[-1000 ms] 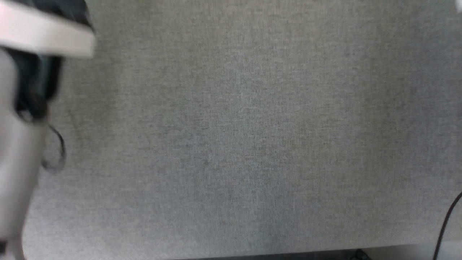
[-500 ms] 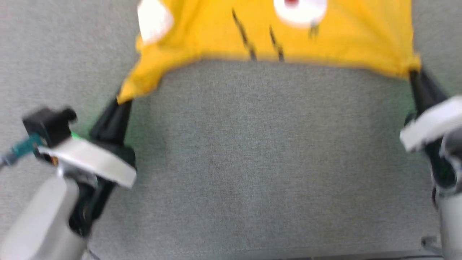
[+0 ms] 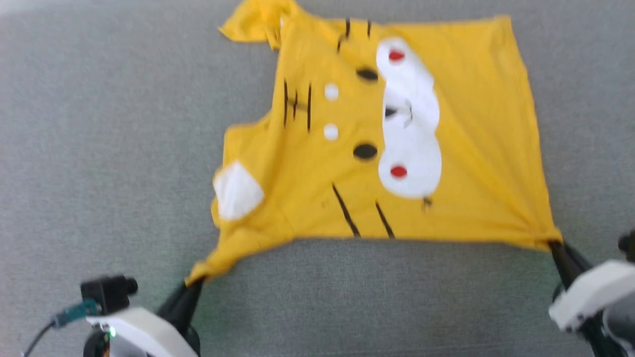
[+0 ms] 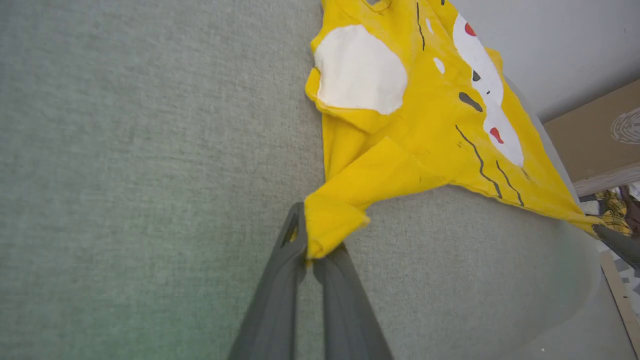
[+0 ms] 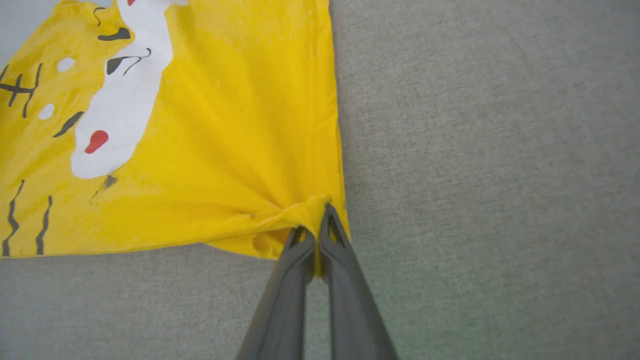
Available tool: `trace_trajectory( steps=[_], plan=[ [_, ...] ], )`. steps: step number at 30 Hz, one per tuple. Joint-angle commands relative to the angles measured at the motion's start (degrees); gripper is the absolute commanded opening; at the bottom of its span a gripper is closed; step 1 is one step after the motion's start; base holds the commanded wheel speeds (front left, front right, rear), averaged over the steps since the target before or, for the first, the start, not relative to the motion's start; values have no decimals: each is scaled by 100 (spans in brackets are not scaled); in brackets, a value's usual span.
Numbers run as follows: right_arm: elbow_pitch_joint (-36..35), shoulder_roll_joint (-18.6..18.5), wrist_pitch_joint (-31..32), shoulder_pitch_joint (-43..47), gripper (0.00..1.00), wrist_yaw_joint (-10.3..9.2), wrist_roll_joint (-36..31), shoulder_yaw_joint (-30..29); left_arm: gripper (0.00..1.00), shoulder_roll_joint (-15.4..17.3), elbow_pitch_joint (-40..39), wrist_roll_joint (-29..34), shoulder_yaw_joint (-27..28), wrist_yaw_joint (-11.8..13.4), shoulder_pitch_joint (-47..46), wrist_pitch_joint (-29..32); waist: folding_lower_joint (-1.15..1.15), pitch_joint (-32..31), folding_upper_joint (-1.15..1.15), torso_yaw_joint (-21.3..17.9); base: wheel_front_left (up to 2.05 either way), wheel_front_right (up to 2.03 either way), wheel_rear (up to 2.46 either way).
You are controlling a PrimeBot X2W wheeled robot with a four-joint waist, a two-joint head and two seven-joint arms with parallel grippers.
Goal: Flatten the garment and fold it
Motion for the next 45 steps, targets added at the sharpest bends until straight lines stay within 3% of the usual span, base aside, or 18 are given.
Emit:
trace_trajectory(
  steps=[1,7,19,25,36,45],
  plan=[
    [-116,33,86,255,0,-6,73,-72,0,28,-69,-111,-33,67,212,118,1,-504,0,28,0,0,0],
    [-474,122,406,969,0,-6,178,-281,0,216,-343,-405,-105,251,745,542,1,-846,0,106,0,0,0],
    [-1100,287,1075,1971,0,-6,392,-689,0,526,-984,-815,36,575,1672,757,1,-1358,0,154,0,0,0],
    [-1296,337,1122,2021,0,-6,345,-766,0,722,-1376,-547,155,671,1657,586,1,-1391,0,206,0,0,0],
    [-1323,37,1108,874,0,-6,12,-400,0,797,-1617,170,47,393,128,713,1,-777,0,263,0,0,0],
    [-898,-253,1030,-348,0,-6,-99,-72,0,528,-926,571,-167,-38,-1511,929,1,-82,0,157,0,0,0]
  ],
)
